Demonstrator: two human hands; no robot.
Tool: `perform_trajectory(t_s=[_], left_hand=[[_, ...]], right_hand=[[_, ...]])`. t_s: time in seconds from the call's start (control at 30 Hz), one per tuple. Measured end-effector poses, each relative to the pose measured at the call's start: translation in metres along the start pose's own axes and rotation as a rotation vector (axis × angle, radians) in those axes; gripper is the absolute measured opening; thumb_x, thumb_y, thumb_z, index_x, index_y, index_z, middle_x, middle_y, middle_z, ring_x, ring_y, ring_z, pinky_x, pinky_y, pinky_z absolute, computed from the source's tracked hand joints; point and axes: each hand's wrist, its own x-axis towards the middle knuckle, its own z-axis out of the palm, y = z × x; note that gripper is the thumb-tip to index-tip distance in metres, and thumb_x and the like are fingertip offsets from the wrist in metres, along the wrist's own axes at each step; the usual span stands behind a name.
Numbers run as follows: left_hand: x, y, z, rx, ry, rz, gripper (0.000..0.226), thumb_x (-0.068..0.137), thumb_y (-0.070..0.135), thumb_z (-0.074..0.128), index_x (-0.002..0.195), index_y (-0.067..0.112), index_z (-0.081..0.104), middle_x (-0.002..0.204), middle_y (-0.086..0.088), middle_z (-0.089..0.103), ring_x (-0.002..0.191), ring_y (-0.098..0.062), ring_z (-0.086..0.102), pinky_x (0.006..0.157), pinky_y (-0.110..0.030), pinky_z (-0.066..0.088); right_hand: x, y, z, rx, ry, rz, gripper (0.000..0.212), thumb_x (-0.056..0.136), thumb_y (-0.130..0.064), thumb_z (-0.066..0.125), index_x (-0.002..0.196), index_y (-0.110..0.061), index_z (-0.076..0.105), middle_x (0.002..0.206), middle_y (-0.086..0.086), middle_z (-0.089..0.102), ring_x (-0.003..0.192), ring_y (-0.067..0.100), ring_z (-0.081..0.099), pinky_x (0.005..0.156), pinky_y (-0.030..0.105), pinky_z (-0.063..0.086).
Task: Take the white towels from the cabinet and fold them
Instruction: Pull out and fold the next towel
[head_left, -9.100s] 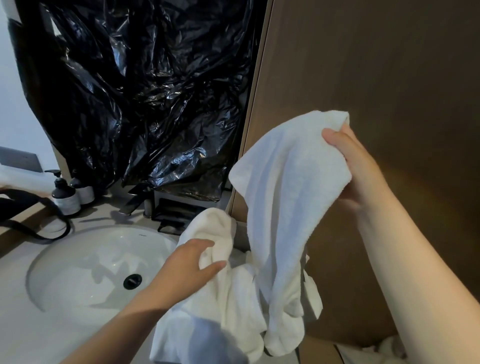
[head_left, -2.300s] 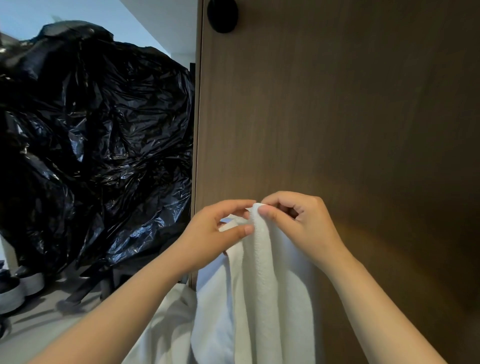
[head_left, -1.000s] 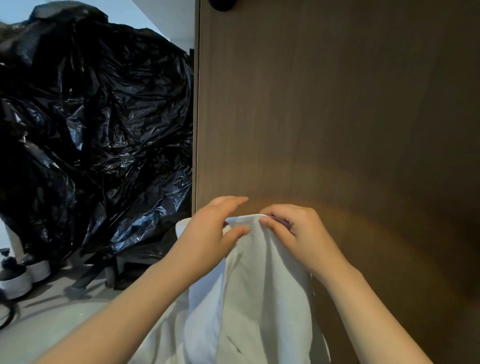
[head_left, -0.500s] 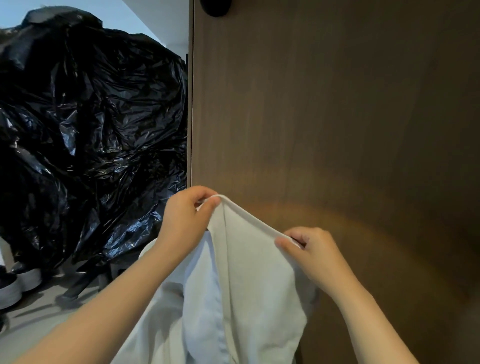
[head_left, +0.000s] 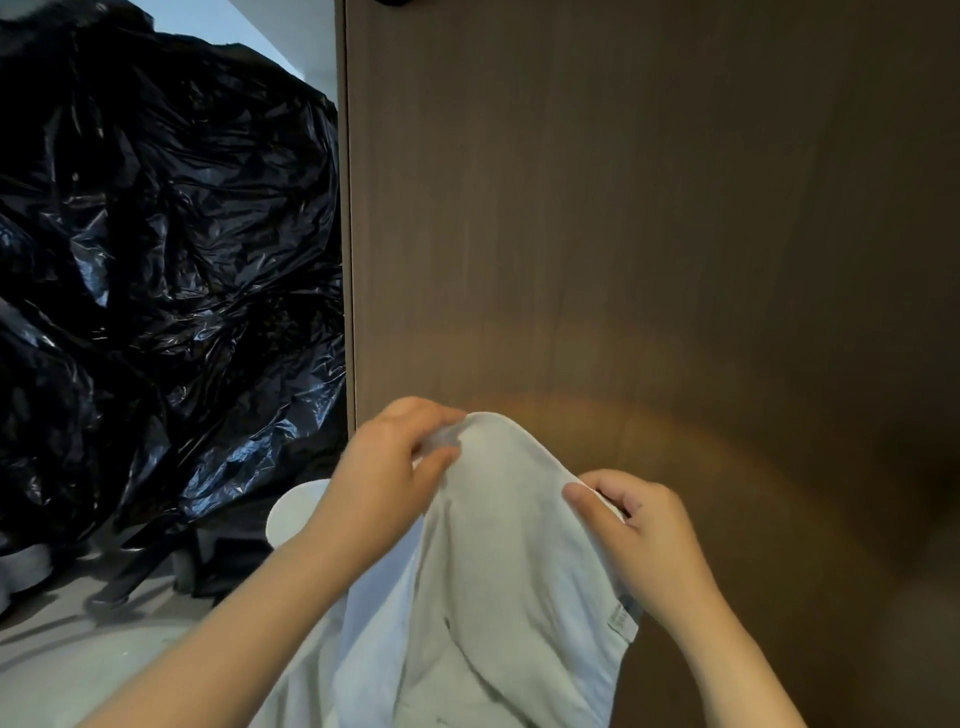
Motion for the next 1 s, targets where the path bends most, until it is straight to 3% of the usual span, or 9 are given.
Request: perform_trajectory(t_s=[0.17,0.27,0.4,0.5,0.63,0.77,0.87,0.93,1.0], left_hand=[[-0.022,0.027,0.016,-0.078,-0.154,0.068,0.049,0.089,0.017,0.065,0.136,0.022,0.054,0.138,0.011,0.051,0.12,0.002,0.046,0.09,-0.002,0.036],[-0.026,0.034,0.016,-0.149,-0.183,0.062,0.055,0.09,0.012,0.066,0.141,0.026,0.047,0.135,0.017,0.051,0.101,0.007,0.044,0.075,0.002,0.035],[-0.027,0.034,0.016,-0.176,-0.255,0.066,0.049,0.091,0.01,0.063,0.136,0.027,0.053,0.11,0.028,0.052,0.073,0.019,0.051,0.067,-0.001,0.035],[-0.023,0.029,0.015,-0.127,-0.248,0.099,0.022,0.089,0.017,0.064,0.111,0.021,0.068,0.093,0.026,0.054,0.076,0.014,0.051,0.067,-0.003,0.035],[-0.022,0.015,0.016,-0.079,-0.181,0.062,0.005,0.084,0.026,0.064,0.085,0.021,0.067,0.082,0.017,0.054,0.078,0.002,0.051,0.067,-0.007,0.035],[-0.02,0.004,0.017,-0.091,-0.092,-0.064,0.011,0.085,0.011,0.071,0.082,0.021,0.068,0.083,0.013,0.06,0.084,0.0,0.054,0.071,-0.007,0.039],[-0.018,0.0,0.021,-0.083,-0.088,-0.131,0.013,0.086,0.012,0.069,0.083,0.024,0.067,0.086,0.013,0.06,0.088,0.002,0.054,0.072,-0.006,0.039],[-0.02,0.0,0.027,-0.056,-0.069,-0.169,0.01,0.087,0.013,0.069,0.091,0.022,0.067,0.093,0.011,0.058,0.082,0.003,0.053,0.071,-0.003,0.037],[-0.025,0.003,0.032,-0.042,-0.008,-0.26,0.023,0.086,0.016,0.07,0.107,0.021,0.063,0.107,0.007,0.051,0.074,0.003,0.05,0.07,-0.001,0.035]], right_hand=[[0.0,-0.015,0.006,-0.004,-0.058,-0.105,0.02,0.095,-0.027,0.06,0.078,-0.03,0.07,0.073,-0.013,0.067,0.072,0.006,0.062,0.06,0.013,0.043],[-0.001,-0.017,0.006,0.017,-0.098,-0.141,0.021,0.096,-0.025,0.06,0.078,-0.03,0.068,0.071,-0.01,0.065,0.068,0.007,0.059,0.06,0.02,0.042],[-0.003,-0.017,0.008,-0.014,-0.162,-0.17,0.019,0.097,-0.027,0.058,0.082,-0.023,0.068,0.074,-0.004,0.066,0.072,0.014,0.061,0.066,0.035,0.046],[-0.004,-0.019,0.008,0.006,-0.151,-0.161,0.014,0.094,-0.028,0.063,0.085,-0.028,0.074,0.08,-0.009,0.07,0.078,0.01,0.066,0.068,0.034,0.052],[-0.005,-0.018,0.004,0.048,-0.086,-0.108,0.008,0.087,-0.025,0.071,0.084,-0.031,0.075,0.077,-0.011,0.07,0.074,0.01,0.065,0.065,0.026,0.052],[-0.01,-0.013,-0.004,0.086,-0.068,-0.012,0.011,0.086,-0.018,0.073,0.084,-0.028,0.074,0.069,-0.009,0.065,0.063,0.005,0.057,0.057,0.015,0.045],[-0.016,-0.011,-0.005,0.128,-0.057,0.033,0.018,0.087,-0.017,0.072,0.096,-0.031,0.071,0.066,-0.002,0.061,0.056,0.006,0.053,0.057,0.016,0.048],[-0.018,-0.012,0.0,0.173,-0.064,0.032,0.027,0.089,-0.013,0.068,0.109,-0.032,0.067,0.063,-0.002,0.06,0.054,0.007,0.054,0.057,0.018,0.05],[-0.02,-0.014,0.006,0.261,-0.049,0.043,0.028,0.092,-0.009,0.063,0.112,-0.028,0.068,0.059,-0.002,0.058,0.05,0.008,0.053,0.053,0.018,0.048]])
